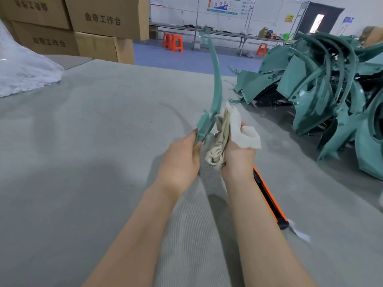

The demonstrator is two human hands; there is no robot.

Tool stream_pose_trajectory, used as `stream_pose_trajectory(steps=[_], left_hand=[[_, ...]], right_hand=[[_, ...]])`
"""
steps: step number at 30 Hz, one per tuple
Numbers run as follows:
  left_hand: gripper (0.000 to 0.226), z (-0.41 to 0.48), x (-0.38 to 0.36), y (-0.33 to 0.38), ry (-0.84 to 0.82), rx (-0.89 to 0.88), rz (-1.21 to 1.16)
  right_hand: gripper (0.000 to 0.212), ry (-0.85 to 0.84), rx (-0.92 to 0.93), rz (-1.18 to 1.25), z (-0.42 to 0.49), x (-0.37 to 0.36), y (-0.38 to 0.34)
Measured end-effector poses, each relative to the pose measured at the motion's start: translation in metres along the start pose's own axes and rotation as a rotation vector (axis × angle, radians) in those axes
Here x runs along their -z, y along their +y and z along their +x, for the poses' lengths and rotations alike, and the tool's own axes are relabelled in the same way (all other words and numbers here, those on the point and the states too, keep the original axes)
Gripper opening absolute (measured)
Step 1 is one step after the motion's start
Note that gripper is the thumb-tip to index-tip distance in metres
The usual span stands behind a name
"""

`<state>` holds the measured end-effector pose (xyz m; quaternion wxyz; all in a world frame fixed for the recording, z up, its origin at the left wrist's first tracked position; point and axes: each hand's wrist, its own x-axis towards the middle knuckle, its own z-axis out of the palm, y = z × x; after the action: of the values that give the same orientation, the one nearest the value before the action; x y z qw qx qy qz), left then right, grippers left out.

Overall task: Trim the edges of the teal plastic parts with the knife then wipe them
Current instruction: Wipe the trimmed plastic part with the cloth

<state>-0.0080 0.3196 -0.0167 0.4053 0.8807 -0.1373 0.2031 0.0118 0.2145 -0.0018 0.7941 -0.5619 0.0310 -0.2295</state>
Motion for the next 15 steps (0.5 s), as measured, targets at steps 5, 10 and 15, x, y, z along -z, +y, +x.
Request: stream_pose_trajectory(steps=[5,10,15], left_hand=[[0.027,-0.003,0.004,0.003,-0.042,0.044,-0.041],[0.030,-0.002,0.002,0.001,-0.096,-0.049,0.060],[0.028,-0.001,-0.001,-0.001,-0.080,-0.056,0.072]], right_hand=[[0.036,-0.318,0.093,-0.257,-0.010,-0.001,-0.003],[0.041,-0.092,-0.051,-0.193,-0.003,-0.001,-0.007],[0.029,0.138,-0.128,-0.105,0.005,0.003,0.000]])
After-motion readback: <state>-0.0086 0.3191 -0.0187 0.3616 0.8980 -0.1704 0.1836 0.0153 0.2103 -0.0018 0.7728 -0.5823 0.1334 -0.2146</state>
